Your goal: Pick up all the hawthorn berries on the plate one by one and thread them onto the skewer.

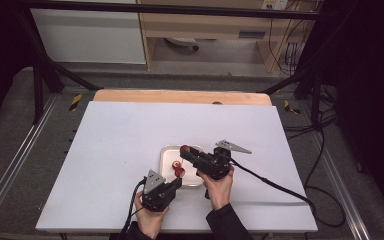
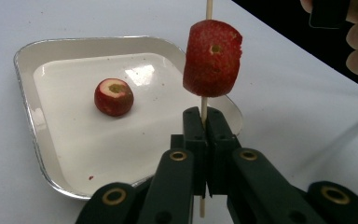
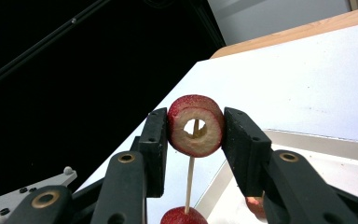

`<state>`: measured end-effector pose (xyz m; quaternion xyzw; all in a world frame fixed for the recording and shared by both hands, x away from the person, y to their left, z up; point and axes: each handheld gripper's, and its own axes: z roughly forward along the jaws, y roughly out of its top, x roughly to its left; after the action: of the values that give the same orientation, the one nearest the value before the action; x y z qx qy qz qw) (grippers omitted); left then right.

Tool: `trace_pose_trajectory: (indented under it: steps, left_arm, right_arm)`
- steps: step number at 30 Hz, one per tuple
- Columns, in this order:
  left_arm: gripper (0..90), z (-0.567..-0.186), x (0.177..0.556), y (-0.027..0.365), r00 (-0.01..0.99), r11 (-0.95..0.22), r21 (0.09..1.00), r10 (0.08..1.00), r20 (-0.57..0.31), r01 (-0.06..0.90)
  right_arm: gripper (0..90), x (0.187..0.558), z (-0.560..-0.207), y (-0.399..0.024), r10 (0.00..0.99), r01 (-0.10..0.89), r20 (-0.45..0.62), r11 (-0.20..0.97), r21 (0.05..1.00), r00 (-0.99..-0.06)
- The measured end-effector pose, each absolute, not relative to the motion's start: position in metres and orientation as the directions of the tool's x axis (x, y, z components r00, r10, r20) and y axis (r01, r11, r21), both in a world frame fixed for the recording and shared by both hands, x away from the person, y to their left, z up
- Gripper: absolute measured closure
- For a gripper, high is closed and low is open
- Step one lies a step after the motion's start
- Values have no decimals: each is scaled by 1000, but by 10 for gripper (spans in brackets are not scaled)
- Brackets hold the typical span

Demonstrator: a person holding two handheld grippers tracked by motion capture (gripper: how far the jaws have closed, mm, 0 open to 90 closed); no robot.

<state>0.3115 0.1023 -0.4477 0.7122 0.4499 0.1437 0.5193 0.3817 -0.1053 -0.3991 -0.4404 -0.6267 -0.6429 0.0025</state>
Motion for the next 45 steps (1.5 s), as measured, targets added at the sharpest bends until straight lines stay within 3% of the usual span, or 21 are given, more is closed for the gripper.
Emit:
trace_pose_trajectory:
  steps: [33, 36, 39, 45]
  left_arm:
    - [889, -446, 309, 102, 578, -83, 884, 784, -228, 461]
    - [889, -446, 309, 102, 580, -83, 885, 783, -226, 458]
    - [889, -446, 309, 103, 580, -85, 885, 783, -225, 458]
    - [889, -447, 309, 102, 590, -98, 882, 776, -222, 461]
  right_arm:
    - [617, 385, -398, -110, 513, 542, 551, -184, 820, -659]
    - [605, 386, -398, -110, 516, 536, 540, -173, 826, -665]
    - [529, 386, -397, -112, 530, 520, 520, -166, 838, -669]
    - [527, 391, -393, -113, 525, 523, 519, -156, 838, -675]
